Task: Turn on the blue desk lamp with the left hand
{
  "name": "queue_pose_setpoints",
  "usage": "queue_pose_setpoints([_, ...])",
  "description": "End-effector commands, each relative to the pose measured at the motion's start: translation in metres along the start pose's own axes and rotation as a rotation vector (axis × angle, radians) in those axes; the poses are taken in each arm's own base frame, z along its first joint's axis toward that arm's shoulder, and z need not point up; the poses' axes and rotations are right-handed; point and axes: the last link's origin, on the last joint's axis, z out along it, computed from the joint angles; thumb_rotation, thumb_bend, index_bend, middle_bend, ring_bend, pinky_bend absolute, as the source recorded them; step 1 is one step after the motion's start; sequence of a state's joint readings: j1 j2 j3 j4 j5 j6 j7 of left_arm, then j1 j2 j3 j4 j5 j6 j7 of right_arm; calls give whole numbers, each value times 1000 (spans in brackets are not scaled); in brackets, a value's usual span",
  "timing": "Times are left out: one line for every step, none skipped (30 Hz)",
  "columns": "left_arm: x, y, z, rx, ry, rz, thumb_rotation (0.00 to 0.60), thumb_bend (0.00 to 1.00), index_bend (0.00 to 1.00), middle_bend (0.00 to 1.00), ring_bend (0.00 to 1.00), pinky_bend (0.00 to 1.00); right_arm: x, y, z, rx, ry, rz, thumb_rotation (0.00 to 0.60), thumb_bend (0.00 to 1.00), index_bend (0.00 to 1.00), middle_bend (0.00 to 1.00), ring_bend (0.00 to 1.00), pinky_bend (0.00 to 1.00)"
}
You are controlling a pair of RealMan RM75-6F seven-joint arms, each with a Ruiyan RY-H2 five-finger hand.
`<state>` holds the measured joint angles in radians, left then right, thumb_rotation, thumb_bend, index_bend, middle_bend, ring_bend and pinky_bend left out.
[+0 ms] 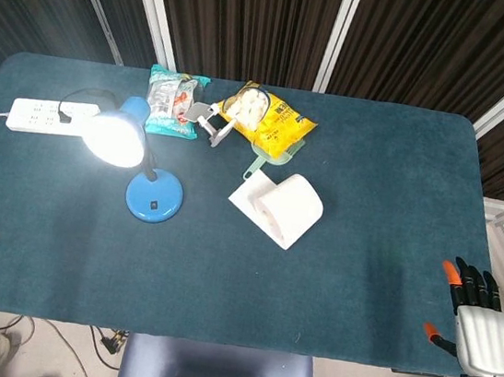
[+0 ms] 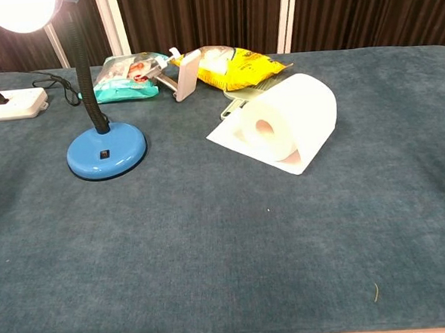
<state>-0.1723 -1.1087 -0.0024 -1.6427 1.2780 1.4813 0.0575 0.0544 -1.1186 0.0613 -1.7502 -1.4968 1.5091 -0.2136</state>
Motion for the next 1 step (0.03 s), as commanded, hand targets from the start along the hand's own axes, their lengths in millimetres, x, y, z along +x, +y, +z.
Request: queue_pose_setpoints([-1,0,-1,0,-9,2,600,126,119,49,0,38,0,0,0,-1,1,0,600,248,57,18,57,40])
